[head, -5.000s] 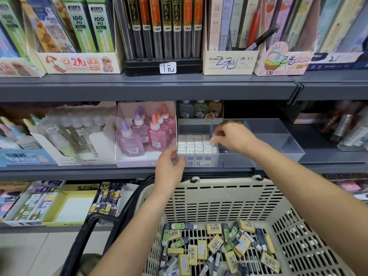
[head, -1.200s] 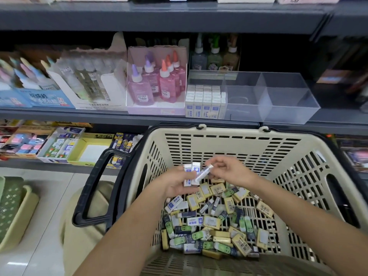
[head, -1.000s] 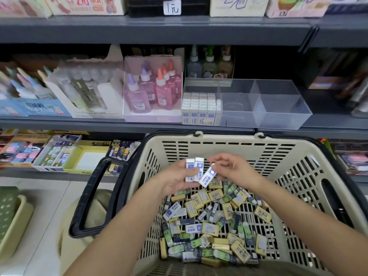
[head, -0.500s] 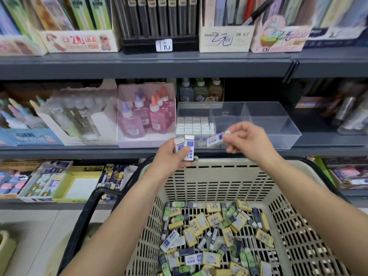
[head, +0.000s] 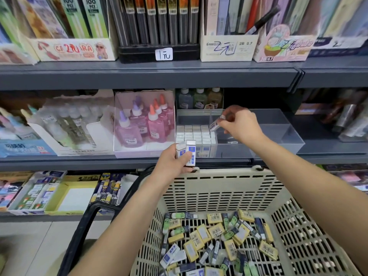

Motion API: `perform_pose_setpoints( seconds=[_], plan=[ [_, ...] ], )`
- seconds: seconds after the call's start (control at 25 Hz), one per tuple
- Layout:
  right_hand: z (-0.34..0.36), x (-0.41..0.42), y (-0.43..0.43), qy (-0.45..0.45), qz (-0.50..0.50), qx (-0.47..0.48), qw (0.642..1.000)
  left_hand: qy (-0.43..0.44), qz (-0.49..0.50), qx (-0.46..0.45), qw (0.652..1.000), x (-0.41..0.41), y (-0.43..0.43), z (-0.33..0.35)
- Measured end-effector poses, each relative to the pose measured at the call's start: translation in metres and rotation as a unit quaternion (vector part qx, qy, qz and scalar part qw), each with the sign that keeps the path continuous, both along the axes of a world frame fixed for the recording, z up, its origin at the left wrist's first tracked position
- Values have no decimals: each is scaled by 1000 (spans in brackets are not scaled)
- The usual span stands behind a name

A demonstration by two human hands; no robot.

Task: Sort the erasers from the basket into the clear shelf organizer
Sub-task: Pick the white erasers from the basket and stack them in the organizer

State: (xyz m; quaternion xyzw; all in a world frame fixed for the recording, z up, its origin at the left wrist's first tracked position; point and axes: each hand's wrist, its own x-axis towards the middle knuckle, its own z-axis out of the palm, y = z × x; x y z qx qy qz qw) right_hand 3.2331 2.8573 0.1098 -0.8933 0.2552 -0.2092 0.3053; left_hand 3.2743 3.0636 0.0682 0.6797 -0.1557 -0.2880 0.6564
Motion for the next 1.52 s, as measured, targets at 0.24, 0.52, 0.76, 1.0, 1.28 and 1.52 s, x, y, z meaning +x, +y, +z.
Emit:
perform_pose_setpoints(
  seconds=[0.24,0.52,0.76,1.0,1.28,1.52],
  plan=[
    [-10,20,6,126,52,-78,988,8,4,-8,1000,3,3,-3],
    [-7,8,25,48,66,-37,996,24,5,-26,999,4,-1,1],
    [16,4,49,82,219,111,966,10,11,-39,999,11,-6,11],
    [27,60,23,22,86,141,986,-1,126,-76,989,27,9,10],
    [-16,94,33,130,132,-14,983,-33,171,-84,981,30,18,-15],
    [-20,100,32,220,161,-66,960,-27,170,-92,981,34,15,-18]
  ],
)
